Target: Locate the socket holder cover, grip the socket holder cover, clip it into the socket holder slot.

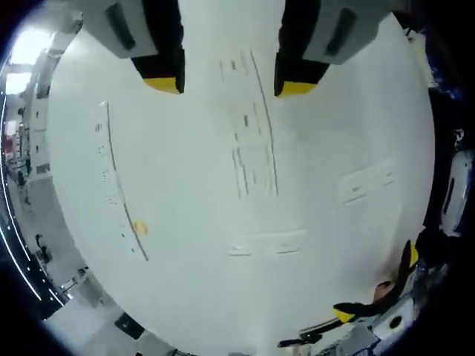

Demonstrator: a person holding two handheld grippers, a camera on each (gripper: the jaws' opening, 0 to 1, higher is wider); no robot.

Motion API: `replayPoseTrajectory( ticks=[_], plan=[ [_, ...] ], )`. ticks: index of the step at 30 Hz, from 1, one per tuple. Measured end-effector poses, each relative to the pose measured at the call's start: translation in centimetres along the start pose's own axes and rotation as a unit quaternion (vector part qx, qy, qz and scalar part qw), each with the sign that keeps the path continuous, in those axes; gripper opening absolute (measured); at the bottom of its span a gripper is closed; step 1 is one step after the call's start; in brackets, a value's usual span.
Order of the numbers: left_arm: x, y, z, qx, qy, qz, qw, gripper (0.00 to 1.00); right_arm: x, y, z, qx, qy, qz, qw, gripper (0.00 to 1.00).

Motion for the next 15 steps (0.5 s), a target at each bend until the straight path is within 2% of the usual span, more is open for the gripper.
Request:
replayPoseTrajectory(
  ticks=[5,6,9,12,13,14,15],
  plan=[
    [0.1,-0.2,-0.2,0.004,0.001,0.001,1.0000,0.78,0.1,-0.4,-0.6,0.062,0.044,0.050,0.9958,0.49],
    [0.1,-0.2,-0.3,0.004,0.001,0.001,1.0000,0.78,0.2,-0.4,-0.7,0.067,0.046,0.053,0.9953,0.49],
    [0.1,-0.2,-0.4,0.005,0.000,0.001,1.0000,0.78,0.7,-0.5,-1.2,0.111,0.089,0.089,0.9859,0.49],
    [0.2,-0.3,-0.6,0.008,0.000,0.001,1.0000,0.78,0.8,0.0,-1.8,0.129,0.133,0.113,0.9760,0.49],
    [0.3,-0.4,-0.7,0.010,0.002,0.002,0.9999,0.78,1.3,0.4,-2.2,0.142,0.160,0.134,0.9676,0.49],
    [0.3,-0.4,-0.7,0.011,0.002,0.002,0.9999,0.78,1.5,0.5,-2.4,0.150,0.169,0.143,0.9636,0.49],
    [0.3,-0.5,-0.7,0.012,0.002,0.002,0.9999,0.78,1.7,0.5,-2.8,0.168,0.186,0.161,0.9547,0.50]
  ],
)
Point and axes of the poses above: the point that each gripper's makers call its tool centre point, and the gripper's own axes: z roughly forward along the fingers, x roughly to its right, y roughly out of its underside, the point moved 4 cm from there along -z, roughly backward along the fingers, and after that the axes turned 12 degrees about -z, right-handed, at the moved point
